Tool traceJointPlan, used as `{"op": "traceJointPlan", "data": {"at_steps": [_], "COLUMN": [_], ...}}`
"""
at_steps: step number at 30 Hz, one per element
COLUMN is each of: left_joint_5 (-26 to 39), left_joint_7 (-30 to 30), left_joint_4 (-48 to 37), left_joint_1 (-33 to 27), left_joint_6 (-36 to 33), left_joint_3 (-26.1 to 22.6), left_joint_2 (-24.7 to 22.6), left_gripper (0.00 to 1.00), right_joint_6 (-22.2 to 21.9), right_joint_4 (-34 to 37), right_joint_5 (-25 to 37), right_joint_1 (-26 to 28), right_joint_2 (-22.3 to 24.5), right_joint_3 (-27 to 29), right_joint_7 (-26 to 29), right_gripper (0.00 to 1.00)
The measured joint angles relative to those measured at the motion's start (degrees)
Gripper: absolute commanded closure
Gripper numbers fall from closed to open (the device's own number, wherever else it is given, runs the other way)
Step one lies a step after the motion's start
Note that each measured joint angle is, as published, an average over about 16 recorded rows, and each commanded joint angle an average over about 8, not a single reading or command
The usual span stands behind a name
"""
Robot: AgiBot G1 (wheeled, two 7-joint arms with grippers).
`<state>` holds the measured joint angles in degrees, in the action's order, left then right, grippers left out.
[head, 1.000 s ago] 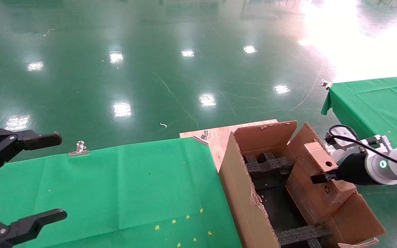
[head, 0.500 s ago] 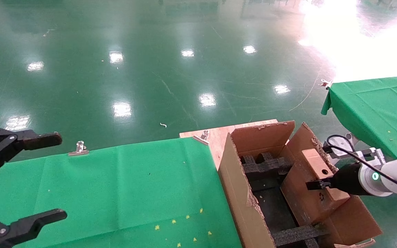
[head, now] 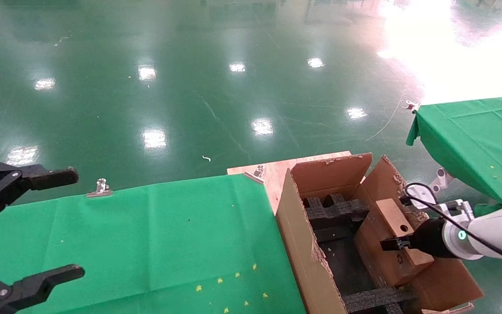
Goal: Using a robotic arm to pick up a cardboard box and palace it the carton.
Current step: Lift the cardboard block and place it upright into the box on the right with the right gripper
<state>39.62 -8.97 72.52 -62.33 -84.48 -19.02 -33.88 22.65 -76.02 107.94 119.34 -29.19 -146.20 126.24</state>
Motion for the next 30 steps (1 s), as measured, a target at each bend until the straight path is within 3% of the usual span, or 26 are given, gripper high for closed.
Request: {"op": "traceJointPlan", "data": {"at_steps": [19, 20, 27, 30], "left_joint_5": [-0.01, -0.02, -0.02, -0.02], "left_joint_7": [0.01, 0.01, 0.02, 0.02], "left_joint_4": [0.0, 0.0, -0.01, -0.01], "left_joint_1": [0.0, 0.0, 0.0, 0.01], "left_joint_6": [0.01, 0.01, 0.02, 0.02], "left_joint_3": [-0.02, -0.02, -0.02, -0.02], "left_joint_2": [0.01, 0.01, 0.01, 0.02], "left_gripper": [0.0, 0.0, 0.0, 0.0], "right_joint_6": [-4.31, -4.48, -5.19, -5.31], "right_joint_4": [5.65, 5.86, 6.61, 6.64], "right_joint_5": [-1.04, -1.27, -2.58, -2.85], "right_joint_1": [-9.55, -9.85, -11.0, -11.13], "right_joint_2": [-4.78, -4.92, -5.42, -5.46], "right_joint_3": [0.57, 0.57, 0.58, 0.59], "right_joint_7": [3.69, 3.66, 3.37, 3.3], "right_gripper": [0.98, 0.89, 0.04, 0.0]}}
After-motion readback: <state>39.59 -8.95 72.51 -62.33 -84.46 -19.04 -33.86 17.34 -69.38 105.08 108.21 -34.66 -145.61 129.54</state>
